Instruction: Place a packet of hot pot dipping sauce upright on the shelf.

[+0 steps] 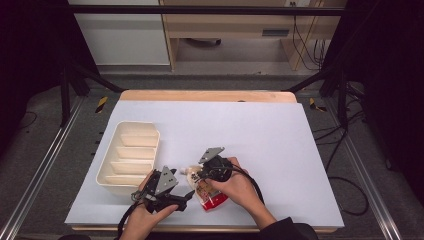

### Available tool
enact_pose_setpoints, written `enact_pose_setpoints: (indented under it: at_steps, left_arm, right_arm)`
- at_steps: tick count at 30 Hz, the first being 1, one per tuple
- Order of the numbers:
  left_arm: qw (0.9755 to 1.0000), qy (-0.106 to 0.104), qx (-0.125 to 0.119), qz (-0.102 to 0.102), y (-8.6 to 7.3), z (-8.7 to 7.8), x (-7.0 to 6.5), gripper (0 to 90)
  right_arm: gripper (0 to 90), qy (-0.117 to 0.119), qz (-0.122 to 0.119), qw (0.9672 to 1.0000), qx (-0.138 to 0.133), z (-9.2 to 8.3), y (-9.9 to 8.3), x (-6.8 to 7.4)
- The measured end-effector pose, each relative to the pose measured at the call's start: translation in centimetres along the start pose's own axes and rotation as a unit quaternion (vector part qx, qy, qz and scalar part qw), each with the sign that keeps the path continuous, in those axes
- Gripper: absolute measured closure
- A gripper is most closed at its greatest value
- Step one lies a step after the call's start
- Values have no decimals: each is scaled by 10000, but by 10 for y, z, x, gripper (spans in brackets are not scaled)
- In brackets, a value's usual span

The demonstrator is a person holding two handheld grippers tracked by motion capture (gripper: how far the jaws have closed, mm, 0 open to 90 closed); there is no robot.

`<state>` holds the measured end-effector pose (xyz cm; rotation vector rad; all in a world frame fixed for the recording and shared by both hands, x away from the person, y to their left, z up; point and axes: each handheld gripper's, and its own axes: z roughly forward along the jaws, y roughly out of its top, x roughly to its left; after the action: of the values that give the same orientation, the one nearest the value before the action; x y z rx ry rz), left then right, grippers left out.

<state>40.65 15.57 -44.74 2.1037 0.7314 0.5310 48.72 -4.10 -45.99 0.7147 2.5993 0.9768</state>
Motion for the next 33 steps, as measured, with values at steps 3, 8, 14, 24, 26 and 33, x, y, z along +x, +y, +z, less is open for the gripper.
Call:
enact_pose_setpoints:
  at_steps: [3,8,14,24,26,33]
  left_arm:
    - [10000,-4,-1,-3,0,0,1,99]
    - [10000,15,19,-23,-1,0,1,99]
    - [10000,-26,40,18,0,1,0,99]
    - [9998,-153,84,28,0,2,0,100]
    - [9998,-160,104,34,0,2,0,100]
    - [9995,-276,131,55,1,0,1,100]
  right_arm:
    - [814,-46,-22,10000,-20,0,0,-3]
    - [899,-153,-57,9998,-59,-2,0,-4]
    - [900,-334,-179,9991,-203,-8,3,-1]
    - [900,-444,-175,9968,-636,-31,3,-5]
    - [900,-425,-198,9964,-702,-34,3,-6]
    - [900,-544,-135,9919,-1140,-62,3,-14]
